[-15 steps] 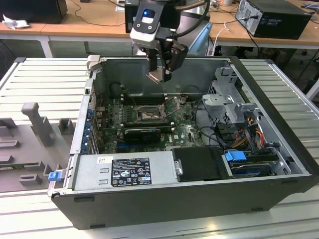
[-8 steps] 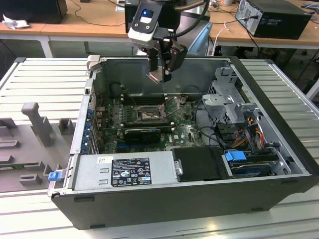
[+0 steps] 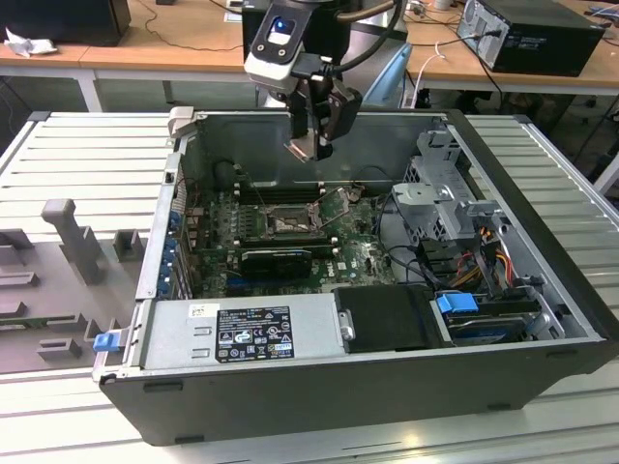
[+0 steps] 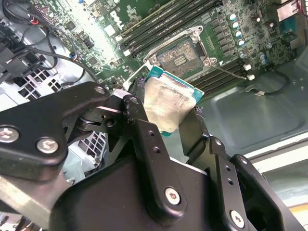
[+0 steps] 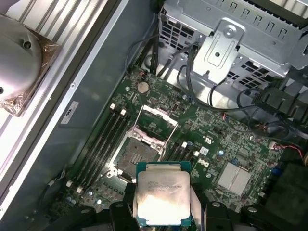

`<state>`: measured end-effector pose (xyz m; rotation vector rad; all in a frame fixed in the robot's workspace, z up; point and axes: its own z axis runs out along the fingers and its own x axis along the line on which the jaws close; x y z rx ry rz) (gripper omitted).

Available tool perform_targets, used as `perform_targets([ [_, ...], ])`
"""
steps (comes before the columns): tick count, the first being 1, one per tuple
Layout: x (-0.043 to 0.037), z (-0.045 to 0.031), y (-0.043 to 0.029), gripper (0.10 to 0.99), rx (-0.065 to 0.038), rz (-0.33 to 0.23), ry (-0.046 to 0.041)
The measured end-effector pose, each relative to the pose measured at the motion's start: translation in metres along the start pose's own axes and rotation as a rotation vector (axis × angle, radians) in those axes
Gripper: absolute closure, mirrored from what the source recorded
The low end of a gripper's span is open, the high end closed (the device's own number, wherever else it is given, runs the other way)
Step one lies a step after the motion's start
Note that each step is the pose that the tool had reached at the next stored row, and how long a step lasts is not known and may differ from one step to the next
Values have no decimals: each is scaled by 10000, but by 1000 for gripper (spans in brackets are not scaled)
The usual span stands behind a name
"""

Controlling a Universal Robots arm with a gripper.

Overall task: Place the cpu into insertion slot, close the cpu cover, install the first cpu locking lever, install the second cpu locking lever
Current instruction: 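Place the cpu into insertion slot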

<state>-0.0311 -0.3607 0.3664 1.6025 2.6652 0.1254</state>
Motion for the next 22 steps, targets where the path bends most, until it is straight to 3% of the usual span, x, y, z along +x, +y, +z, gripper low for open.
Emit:
perform_targets([
  [18, 0, 11, -1, 557, -21, 1261, -106],
  [22, 0, 15, -1, 557, -30, 1828, -154],
])
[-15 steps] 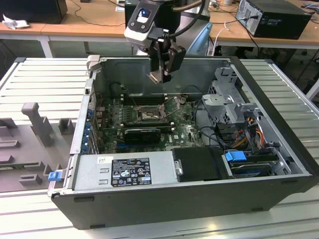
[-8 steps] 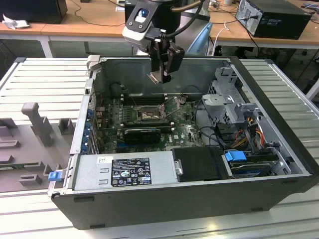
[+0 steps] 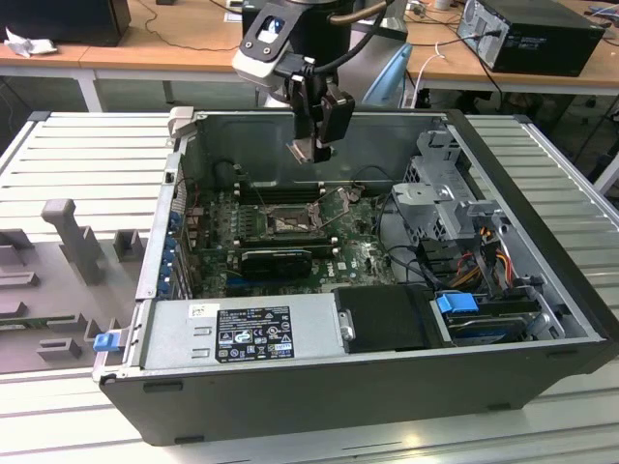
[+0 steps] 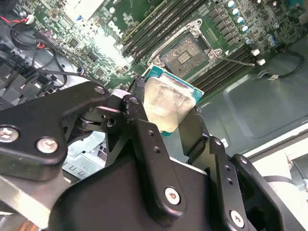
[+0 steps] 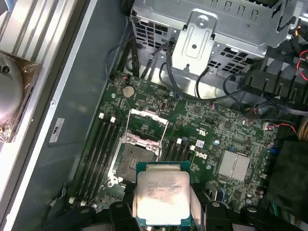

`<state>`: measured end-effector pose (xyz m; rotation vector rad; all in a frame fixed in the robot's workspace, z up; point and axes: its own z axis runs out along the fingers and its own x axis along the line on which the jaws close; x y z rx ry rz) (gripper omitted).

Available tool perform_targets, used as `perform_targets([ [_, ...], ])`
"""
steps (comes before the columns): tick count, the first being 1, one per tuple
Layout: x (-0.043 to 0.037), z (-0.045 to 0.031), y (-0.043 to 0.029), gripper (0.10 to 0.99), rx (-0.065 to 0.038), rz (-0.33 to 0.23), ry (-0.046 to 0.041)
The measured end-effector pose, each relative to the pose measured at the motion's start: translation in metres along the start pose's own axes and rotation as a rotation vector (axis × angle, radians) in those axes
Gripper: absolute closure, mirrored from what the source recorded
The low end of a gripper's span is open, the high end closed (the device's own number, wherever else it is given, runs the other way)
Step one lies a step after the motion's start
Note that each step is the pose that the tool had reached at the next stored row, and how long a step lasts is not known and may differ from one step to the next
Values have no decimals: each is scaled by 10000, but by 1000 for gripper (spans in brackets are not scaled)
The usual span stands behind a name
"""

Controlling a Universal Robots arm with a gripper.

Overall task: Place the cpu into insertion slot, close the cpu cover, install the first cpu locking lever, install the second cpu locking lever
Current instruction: 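Place the cpu into insertion slot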

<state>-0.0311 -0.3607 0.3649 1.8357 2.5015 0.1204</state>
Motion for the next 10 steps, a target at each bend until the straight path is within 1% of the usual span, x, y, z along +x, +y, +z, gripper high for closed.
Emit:
perform_targets([
  [5, 0, 5, 0, 557, -11, 604, -50],
  [6, 0, 8, -1, 557, -14, 824, -69],
  [10, 0, 14, -1, 557, -21, 1406, -118],
])
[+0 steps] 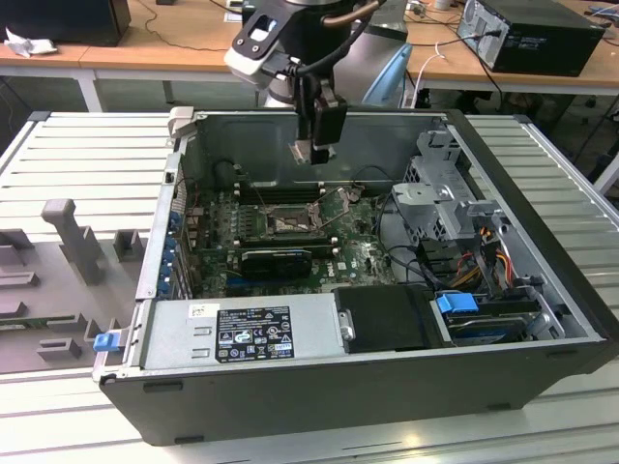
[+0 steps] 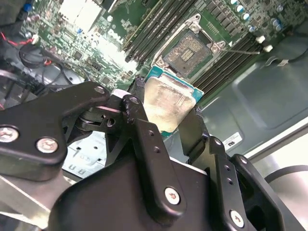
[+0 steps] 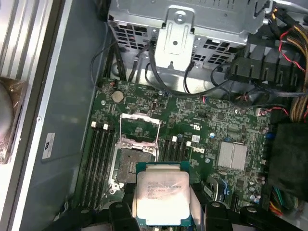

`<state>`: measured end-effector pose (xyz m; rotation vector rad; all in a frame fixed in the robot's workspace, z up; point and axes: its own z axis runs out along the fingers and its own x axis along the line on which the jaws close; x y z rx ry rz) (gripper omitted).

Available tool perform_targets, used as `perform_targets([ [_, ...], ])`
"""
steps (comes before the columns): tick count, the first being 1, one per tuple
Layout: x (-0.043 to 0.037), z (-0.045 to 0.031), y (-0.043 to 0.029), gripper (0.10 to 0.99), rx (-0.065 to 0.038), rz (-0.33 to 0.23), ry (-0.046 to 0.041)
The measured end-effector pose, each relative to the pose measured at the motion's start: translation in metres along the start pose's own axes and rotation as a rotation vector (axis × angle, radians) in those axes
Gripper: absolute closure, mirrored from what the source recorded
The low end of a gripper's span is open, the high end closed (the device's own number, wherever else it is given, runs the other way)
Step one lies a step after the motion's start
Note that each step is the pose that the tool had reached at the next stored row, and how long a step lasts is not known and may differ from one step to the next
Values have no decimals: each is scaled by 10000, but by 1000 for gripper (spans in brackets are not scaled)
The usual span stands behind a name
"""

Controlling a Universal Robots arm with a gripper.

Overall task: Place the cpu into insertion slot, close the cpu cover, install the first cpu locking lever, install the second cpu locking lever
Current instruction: 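Place the cpu into insertion slot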

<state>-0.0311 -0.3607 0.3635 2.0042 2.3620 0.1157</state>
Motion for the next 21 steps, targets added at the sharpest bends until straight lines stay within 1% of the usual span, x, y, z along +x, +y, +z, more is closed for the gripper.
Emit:
perform_targets([
  [1, 0, 2, 0, 557, -4, 249, -21],
  [4, 0, 10, 0, 557, -9, 586, -49],
  [8, -1, 36, -1, 557, -6, 626, -67],
  [21, -3, 141, -10, 557, -2, 626, -68],
])
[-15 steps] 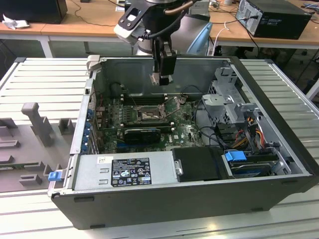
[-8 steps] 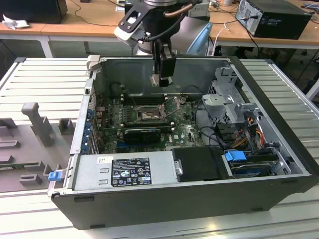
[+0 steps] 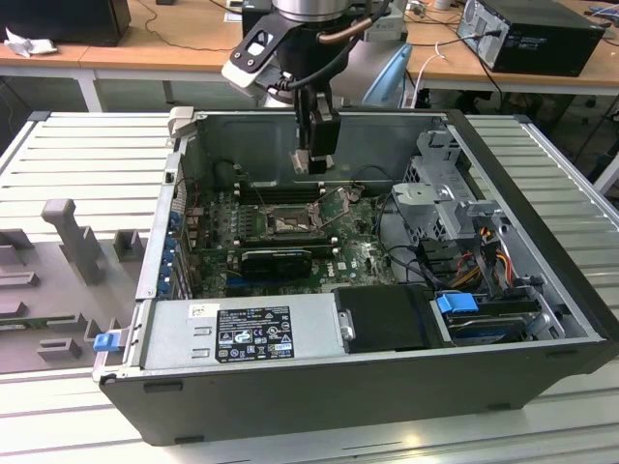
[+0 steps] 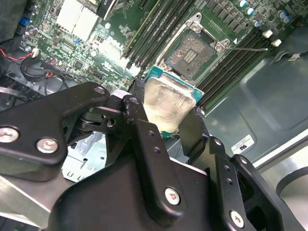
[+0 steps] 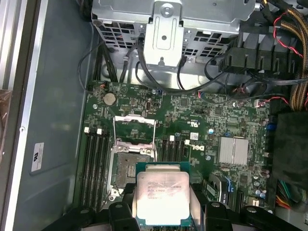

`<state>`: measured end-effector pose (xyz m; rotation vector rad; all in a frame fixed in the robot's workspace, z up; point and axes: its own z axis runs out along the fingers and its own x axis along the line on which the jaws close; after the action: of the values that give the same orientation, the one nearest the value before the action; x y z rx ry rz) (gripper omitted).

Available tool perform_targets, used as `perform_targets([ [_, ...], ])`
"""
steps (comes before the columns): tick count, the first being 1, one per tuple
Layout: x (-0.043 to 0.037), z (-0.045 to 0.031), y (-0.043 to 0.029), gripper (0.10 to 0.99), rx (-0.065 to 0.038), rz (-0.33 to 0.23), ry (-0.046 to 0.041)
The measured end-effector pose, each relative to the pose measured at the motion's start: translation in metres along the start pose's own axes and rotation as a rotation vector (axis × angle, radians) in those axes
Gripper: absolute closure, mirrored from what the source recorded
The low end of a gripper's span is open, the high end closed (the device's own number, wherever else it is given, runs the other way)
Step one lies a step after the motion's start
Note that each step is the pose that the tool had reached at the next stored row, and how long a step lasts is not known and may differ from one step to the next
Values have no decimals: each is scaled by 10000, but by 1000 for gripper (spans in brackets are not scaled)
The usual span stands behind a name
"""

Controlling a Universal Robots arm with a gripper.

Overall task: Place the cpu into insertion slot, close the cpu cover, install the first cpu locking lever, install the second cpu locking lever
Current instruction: 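Place the cpu into insertion slot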

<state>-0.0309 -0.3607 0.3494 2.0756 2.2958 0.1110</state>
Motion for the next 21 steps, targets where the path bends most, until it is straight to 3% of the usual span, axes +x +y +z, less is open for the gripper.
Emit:
perform_targets([
  [11, -1, 62, -5, 557, 0, 0, 1],
  [21, -2, 162, -14, 557, 3, 0, 1],
])
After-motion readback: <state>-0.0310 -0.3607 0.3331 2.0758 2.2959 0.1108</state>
